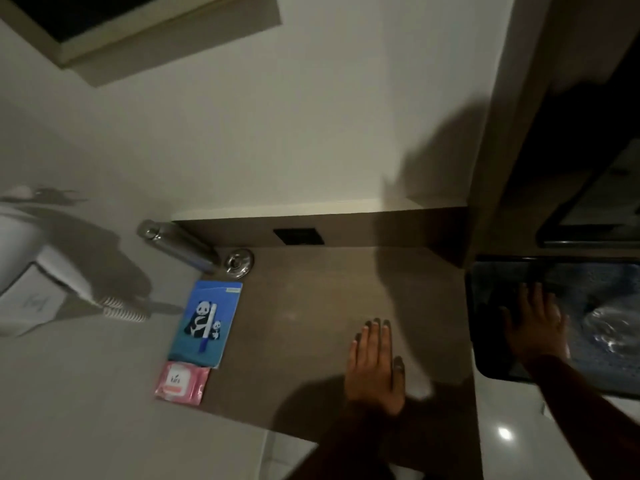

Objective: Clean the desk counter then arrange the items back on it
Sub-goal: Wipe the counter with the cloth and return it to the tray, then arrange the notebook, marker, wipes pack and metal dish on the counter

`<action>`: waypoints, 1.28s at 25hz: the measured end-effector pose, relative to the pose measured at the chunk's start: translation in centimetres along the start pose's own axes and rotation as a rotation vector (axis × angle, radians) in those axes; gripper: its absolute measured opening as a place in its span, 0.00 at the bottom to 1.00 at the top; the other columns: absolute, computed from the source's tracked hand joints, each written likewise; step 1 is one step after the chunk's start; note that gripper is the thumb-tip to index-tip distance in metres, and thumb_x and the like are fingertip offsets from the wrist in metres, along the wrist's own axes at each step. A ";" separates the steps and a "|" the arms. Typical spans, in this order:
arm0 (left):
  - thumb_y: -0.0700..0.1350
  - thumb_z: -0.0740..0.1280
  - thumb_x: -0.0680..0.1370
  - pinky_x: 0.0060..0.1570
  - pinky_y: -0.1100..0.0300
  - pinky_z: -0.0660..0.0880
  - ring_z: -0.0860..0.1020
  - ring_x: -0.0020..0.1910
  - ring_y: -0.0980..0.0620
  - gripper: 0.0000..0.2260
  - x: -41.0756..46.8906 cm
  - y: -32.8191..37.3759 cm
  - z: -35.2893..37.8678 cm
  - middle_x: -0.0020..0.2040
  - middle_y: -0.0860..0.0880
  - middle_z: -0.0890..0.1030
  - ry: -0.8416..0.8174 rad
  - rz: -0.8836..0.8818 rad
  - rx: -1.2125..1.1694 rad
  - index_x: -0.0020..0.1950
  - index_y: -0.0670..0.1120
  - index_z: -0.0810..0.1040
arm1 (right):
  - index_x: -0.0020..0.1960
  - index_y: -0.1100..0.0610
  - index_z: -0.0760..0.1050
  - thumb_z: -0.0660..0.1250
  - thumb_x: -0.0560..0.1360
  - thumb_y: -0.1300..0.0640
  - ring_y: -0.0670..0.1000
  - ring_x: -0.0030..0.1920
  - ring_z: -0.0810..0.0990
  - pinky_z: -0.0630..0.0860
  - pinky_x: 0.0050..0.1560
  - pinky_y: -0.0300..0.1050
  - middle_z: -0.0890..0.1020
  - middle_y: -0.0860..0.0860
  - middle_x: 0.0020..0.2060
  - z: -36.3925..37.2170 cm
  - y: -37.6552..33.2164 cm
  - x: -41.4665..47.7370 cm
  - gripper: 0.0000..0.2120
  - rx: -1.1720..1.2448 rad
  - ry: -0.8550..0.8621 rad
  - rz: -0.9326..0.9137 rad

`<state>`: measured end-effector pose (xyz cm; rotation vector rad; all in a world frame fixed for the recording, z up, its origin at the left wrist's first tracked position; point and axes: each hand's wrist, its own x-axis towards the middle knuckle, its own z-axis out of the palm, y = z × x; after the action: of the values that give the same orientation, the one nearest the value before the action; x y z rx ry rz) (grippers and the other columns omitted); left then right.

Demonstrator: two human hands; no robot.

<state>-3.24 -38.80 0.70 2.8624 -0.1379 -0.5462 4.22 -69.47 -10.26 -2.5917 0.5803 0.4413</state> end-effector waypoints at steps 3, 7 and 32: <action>0.59 0.46 0.83 0.77 0.54 0.30 0.34 0.81 0.52 0.32 -0.1 -1.4 -0.6 0.83 0.52 0.35 0.012 -0.034 -0.008 0.82 0.52 0.36 | 0.86 0.53 0.54 0.49 0.85 0.42 0.60 0.86 0.48 0.46 0.83 0.66 0.51 0.55 0.86 -0.6 -5.2 -1.8 0.32 0.010 0.114 -0.130; 0.61 0.44 0.83 0.78 0.52 0.29 0.35 0.81 0.51 0.32 -0.1 -6.0 -2.5 0.83 0.51 0.36 0.072 -0.043 0.013 0.82 0.51 0.37 | 0.86 0.52 0.55 0.48 0.81 0.41 0.62 0.86 0.51 0.50 0.82 0.67 0.54 0.56 0.86 0.2 -13.8 -4.8 0.35 -0.025 0.082 -0.304; 0.66 0.71 0.72 0.68 0.42 0.69 0.70 0.71 0.35 0.40 1.7 -49.2 -7.1 0.73 0.34 0.69 0.206 -0.536 -0.202 0.75 0.41 0.69 | 0.67 0.59 0.76 0.63 0.86 0.50 0.60 0.62 0.83 0.80 0.64 0.54 0.83 0.58 0.60 24.5 -57.7 -20.7 0.16 0.323 -0.505 -0.090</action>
<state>3.39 10.19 -5.08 2.7159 0.6923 -0.3225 8.22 -3.99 -2.68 -2.0790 0.3230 0.8583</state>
